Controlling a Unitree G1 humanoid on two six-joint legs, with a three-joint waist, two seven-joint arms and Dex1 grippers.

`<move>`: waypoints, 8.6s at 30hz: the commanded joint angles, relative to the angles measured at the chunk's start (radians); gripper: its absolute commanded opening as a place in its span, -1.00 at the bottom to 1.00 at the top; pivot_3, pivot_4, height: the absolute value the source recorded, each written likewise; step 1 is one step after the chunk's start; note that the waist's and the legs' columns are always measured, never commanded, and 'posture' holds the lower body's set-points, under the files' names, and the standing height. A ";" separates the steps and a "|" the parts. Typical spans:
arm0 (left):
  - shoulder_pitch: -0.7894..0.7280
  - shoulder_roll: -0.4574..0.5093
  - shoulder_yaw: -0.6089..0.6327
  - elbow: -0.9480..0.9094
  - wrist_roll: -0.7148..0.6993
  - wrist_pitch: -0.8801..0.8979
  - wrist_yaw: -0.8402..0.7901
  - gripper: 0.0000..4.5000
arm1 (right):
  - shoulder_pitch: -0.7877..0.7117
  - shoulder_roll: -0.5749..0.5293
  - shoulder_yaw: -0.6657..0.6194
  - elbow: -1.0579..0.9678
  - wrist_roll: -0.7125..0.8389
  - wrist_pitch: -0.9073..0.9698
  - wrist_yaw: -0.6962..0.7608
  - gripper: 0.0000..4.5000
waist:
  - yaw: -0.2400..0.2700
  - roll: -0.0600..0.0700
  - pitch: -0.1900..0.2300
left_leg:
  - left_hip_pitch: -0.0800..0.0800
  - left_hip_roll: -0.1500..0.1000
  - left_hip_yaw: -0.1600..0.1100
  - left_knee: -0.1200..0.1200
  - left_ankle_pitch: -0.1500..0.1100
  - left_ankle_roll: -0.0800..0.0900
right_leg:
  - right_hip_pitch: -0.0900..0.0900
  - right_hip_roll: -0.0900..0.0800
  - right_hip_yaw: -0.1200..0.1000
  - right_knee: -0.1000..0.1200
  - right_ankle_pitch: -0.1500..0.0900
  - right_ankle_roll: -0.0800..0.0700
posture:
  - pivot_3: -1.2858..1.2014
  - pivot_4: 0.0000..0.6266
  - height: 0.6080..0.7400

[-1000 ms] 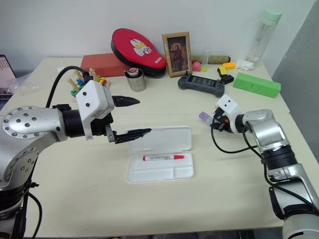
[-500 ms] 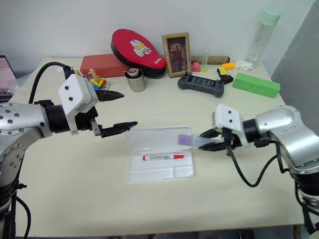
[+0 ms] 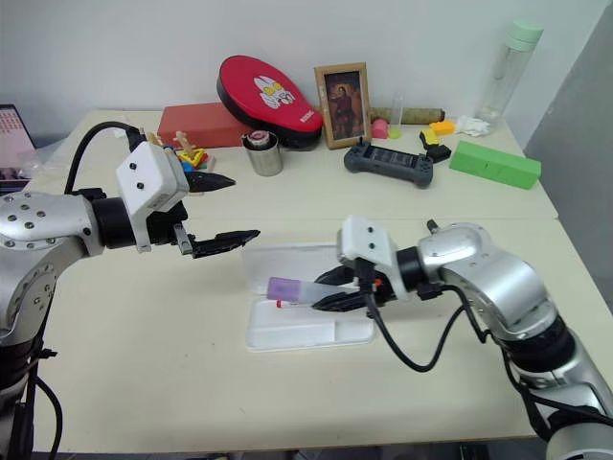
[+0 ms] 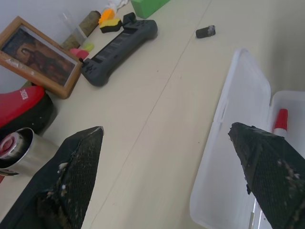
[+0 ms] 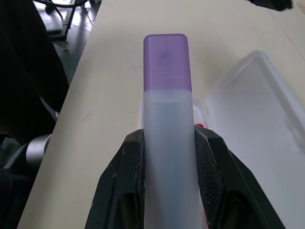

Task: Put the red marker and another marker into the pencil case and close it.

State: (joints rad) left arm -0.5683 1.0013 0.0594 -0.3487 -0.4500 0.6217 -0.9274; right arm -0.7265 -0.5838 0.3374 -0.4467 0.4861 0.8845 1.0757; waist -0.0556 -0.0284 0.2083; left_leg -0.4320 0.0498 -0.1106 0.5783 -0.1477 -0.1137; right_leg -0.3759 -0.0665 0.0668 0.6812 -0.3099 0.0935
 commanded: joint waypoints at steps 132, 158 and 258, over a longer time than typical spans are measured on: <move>-0.185 -0.100 -0.157 -0.068 0.101 0.060 -0.093 1.00 | 0.024 -0.110 -0.230 0.667 -0.385 -0.282 -0.163 -0.86 | -0.014 0.001 0.001 | -0.001 0.000 0.000 -0.001 0.000 0.000 | -0.001 0.000 0.000 0.000 0.000 0.000 | 0.03 -0.52 1.00; -0.206 -0.034 -0.171 0.016 0.147 -0.017 -0.181 1.00 | 0.158 -0.067 0.077 0.147 -0.178 -0.240 0.059 -0.86 | 0.001 0.002 0.001 | -0.001 0.000 0.000 0.010 0.000 0.000 | 0.003 0.001 0.001 0.000 0.001 0.005 | 0.03 -0.52 1.00; 0.116 0.014 0.107 0.150 0.141 0.015 0.031 1.00 | -0.074 -0.103 -0.194 0.434 -0.165 -0.293 -0.015 -0.99 | -0.001 0.002 0.001 | -0.002 0.000 0.000 0.009 0.000 0.001 | 0.002 0.001 0.002 0.000 0.002 0.004 | 0.03 -0.52 1.00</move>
State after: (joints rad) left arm -0.4273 1.0150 0.1595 -0.2150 -0.3234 0.6666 -0.9050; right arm -0.7674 -0.6846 0.1720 0.0045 0.3254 0.6078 1.0657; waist -0.0571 -0.0262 0.2096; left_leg -0.4338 0.0496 -0.1103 0.5869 -0.1480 -0.1131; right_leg -0.3742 -0.0658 0.0687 0.6809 -0.3078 0.0971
